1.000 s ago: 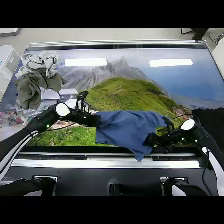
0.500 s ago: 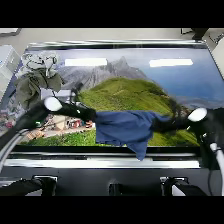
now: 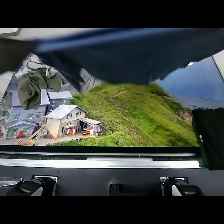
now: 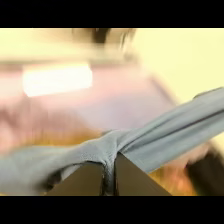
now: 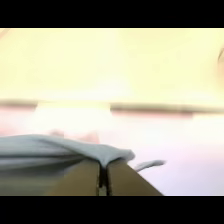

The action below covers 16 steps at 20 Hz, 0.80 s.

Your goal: Fold the clothes and pants, and hang the long-sleeved shirts on hangers.

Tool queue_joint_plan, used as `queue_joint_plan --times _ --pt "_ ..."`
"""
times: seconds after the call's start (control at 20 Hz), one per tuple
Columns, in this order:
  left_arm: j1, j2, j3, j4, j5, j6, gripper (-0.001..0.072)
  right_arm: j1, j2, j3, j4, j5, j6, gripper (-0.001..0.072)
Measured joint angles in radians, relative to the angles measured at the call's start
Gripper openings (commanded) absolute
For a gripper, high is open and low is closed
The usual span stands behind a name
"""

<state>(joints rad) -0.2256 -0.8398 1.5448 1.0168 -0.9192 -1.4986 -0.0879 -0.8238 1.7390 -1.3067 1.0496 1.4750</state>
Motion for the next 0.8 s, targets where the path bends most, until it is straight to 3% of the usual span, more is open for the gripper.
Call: queue_joint_plan --times 0.25,0.4,0.55,0.65,0.8 --pt "0.005 0.129 0.03 0.013 0.018 -0.028 0.0022 0.0 0.071 0.06 -0.009 0.07 0.028 0.0035" --pt "0.005 0.124 -0.013 0.039 0.013 -0.035 0.0022 0.0 0.032 0.024 -0.01 0.3 0.076 0.0035" --pt "0.005 0.053 -0.153 0.057 0.013 -0.037 0.0023 0.0 -0.032 -0.181 -0.005 0.485 0.121 0.0035" --pt "0.005 -0.03 -0.278 0.065 0.046 -0.039 0.0023 0.0 -0.064 -0.381 0.019 0.474 0.135 0.0036" --pt "0.005 -0.214 -0.438 0.039 0.155 -0.072 0.0024 -0.001 -0.126 -0.72 0.106 0.254 0.158 0.0036"
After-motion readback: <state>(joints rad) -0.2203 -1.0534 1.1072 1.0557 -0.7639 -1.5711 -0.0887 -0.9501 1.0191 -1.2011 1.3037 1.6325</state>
